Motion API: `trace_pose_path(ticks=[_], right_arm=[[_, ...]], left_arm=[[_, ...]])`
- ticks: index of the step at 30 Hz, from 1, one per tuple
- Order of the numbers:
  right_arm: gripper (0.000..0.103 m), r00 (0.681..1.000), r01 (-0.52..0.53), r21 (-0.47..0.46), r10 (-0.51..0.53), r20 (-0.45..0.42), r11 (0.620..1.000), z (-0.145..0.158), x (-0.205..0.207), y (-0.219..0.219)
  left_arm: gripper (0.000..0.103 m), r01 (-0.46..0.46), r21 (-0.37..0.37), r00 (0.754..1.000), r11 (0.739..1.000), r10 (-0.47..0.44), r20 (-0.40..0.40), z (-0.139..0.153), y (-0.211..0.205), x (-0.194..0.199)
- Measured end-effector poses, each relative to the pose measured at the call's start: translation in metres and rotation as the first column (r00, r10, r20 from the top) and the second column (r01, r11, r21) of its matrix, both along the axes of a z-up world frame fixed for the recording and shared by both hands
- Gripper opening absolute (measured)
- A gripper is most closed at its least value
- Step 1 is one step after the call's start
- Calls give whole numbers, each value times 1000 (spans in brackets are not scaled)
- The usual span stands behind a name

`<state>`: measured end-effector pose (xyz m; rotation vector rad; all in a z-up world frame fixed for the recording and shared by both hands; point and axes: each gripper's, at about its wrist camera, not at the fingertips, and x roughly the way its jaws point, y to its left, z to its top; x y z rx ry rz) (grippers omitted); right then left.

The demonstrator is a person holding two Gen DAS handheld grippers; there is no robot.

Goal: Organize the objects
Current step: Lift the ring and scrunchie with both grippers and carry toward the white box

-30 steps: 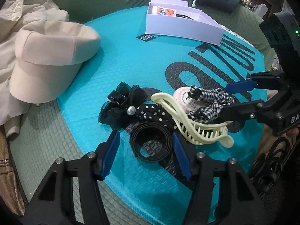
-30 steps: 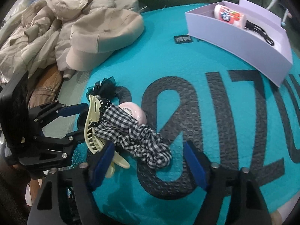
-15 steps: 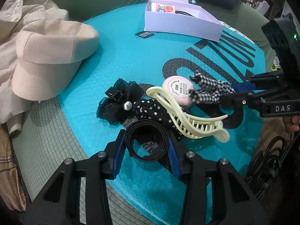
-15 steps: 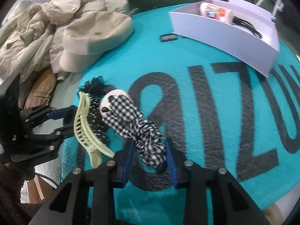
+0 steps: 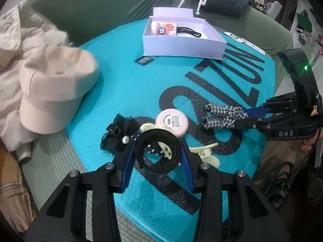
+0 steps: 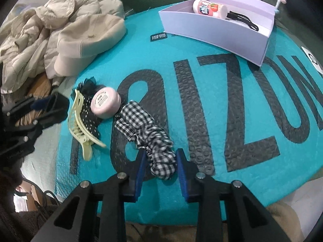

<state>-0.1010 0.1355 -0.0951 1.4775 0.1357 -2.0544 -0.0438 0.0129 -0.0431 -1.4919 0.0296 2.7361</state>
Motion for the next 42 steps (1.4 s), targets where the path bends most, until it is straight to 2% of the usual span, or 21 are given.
trace_pose_path(ticks=[2, 5, 14, 19, 21, 23, 26, 33, 42], right_arm=[[47, 999, -29, 17, 29, -24, 999, 0, 3, -6], [51, 997, -65, 20, 66, -43, 998, 1, 6, -14], [52, 986, -91, 88, 102, -130, 992, 0, 5, -21], [52, 985, -85, 67, 94, -146, 994, 1, 6, -19], [48, 985, -83, 72, 93, -146, 994, 3, 5, -18], [33, 985, -69, 89, 82, -151, 994, 5, 2, -15], [28, 990, -47, 51, 53, -127, 998, 9, -5, -7], [27, 992, 14, 24, -11, -124, 1000, 17, -14, 15], [27, 989, 35, 7, -33, -142, 999, 33, -25, 34]], left_arm=[[40, 14, 3, 1000, 1000, -14, -5, 2, 4, -3], [40, 29, 5, 1000, 1000, -29, -4, 3, 9, -9], [40, 77, 6, 997, 997, -77, -5, 2, 25, -27], [40, 87, 0, 996, 996, -87, -7, 0, 33, -39], [40, 86, 2, 996, 996, -86, -5, 0, 34, -43], [40, 80, -4, 997, 997, -80, 0, -1, 36, -46], [40, 70, 3, 997, 998, -70, 11, -3, 36, -51], [40, 62, 1, 998, 998, -62, 31, -5, 40, -65], [40, 87, -4, 996, 996, -87, 22, 3, 57, -91]])
